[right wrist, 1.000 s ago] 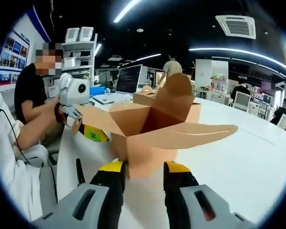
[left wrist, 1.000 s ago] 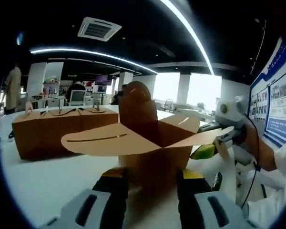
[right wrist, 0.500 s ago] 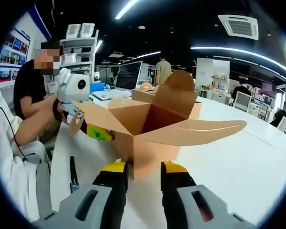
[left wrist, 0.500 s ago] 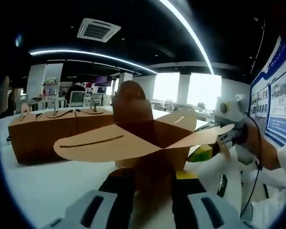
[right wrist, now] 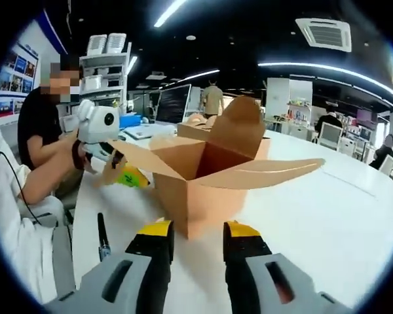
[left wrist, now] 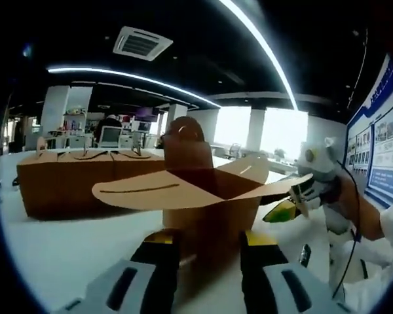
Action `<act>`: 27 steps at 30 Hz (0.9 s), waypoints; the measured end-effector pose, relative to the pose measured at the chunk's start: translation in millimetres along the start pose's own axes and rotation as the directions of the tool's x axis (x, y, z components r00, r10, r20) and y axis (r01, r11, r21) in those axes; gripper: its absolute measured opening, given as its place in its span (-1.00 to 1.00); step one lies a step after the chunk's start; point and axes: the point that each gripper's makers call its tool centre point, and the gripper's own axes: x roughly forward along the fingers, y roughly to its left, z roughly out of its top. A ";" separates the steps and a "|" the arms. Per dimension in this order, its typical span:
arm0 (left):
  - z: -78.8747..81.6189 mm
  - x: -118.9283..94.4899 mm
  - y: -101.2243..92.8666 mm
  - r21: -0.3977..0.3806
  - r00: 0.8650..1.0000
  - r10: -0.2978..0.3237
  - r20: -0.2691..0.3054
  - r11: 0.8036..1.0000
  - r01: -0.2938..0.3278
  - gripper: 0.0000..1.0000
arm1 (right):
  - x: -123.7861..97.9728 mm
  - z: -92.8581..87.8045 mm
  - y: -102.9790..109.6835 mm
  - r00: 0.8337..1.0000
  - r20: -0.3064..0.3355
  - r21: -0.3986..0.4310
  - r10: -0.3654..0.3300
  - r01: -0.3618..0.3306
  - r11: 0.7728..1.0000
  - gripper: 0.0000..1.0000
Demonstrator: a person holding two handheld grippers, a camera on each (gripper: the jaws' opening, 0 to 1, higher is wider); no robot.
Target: Pick up one paper box from the group, open the paper box, and remove the item inside
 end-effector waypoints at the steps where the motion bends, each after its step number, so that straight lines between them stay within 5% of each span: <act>1: 1.2 -4.1 0.0 0.003 1.000 0.003 0.010 1.000 -0.003 -0.23 | -4.5 0.2 -0.6 1.000 0.006 0.001 -0.008 0.008 1.000 -0.39; 15: -5.2 -70.7 -36.6 0.015 0.993 -0.101 0.057 0.995 0.101 -0.34 | -59.9 -0.4 38.9 0.997 0.074 0.000 0.023 -0.024 1.000 -0.42; 27: -30.0 -82.1 -58.7 -0.003 0.987 -0.158 0.033 0.987 0.158 -0.51 | -67.5 -28.8 66.3 0.997 0.008 0.015 0.081 -0.081 0.997 -0.51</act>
